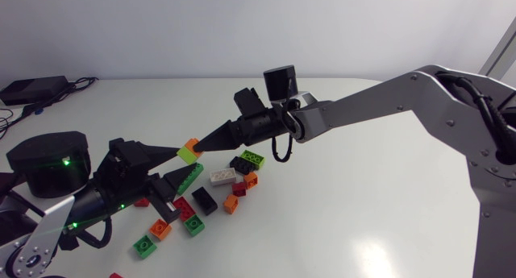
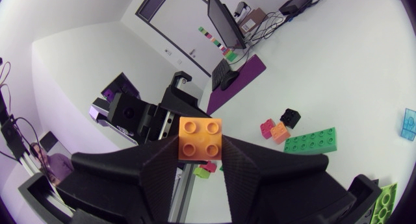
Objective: Disassemble duplo
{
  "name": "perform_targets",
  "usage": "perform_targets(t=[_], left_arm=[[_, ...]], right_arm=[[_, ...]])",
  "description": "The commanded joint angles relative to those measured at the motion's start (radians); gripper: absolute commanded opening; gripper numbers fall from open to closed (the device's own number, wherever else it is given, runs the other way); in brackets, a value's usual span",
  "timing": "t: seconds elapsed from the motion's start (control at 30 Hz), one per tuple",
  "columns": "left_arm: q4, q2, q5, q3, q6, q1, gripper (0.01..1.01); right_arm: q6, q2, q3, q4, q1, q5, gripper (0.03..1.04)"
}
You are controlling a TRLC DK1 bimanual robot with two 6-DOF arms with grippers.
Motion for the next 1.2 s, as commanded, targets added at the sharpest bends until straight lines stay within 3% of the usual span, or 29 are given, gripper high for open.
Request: perform_targets(t=[0.0,0.43,0.47,0.53,0.6,0.63,0.77,0.87,1.17], left_arm=[[0.005,0.011,0.035,-0.011,0.009,-0.008,0.33],[0.023,0.011,0.035,-0.009,0.049,0.009,0.339],[0.026,0.007,0.035,-0.009,0.045,0.015,0.349],[0.025,-0.013,0.035,-0.017,0.045,0.015,0.482],[0.026,-0.029,0.035,-0.025,0.046,0.011,0.479],[0.026,-0.03,0.035,-0.025,0.045,0.009,0.47],[0.026,-0.032,0.035,-0.022,0.045,0.014,0.248],[0.026,-0.035,0.035,-0.022,0.045,0.014,0.151],[0.026,-0.042,0.035,-0.018,0.045,0.02,0.139]], right_arm=[[-0.001,-0.035,-0.012,0.031,0.011,-0.002,0.09],[0.001,-0.026,-0.009,0.041,-0.007,0.001,0.09],[0.001,-0.029,-0.011,0.041,-0.003,0.001,0.09],[-0.001,-0.031,-0.016,0.041,0.007,0.001,0.09],[-0.002,-0.031,-0.016,0.043,0.013,0.001,0.09],[-0.002,-0.029,-0.017,0.043,0.014,0.001,0.09],[-0.002,-0.028,-0.016,0.043,0.014,0.001,0.09],[-0.004,-0.026,-0.016,0.044,0.013,0.003,0.09],[-0.005,-0.028,-0.005,0.05,-0.024,0.02,0.09]])
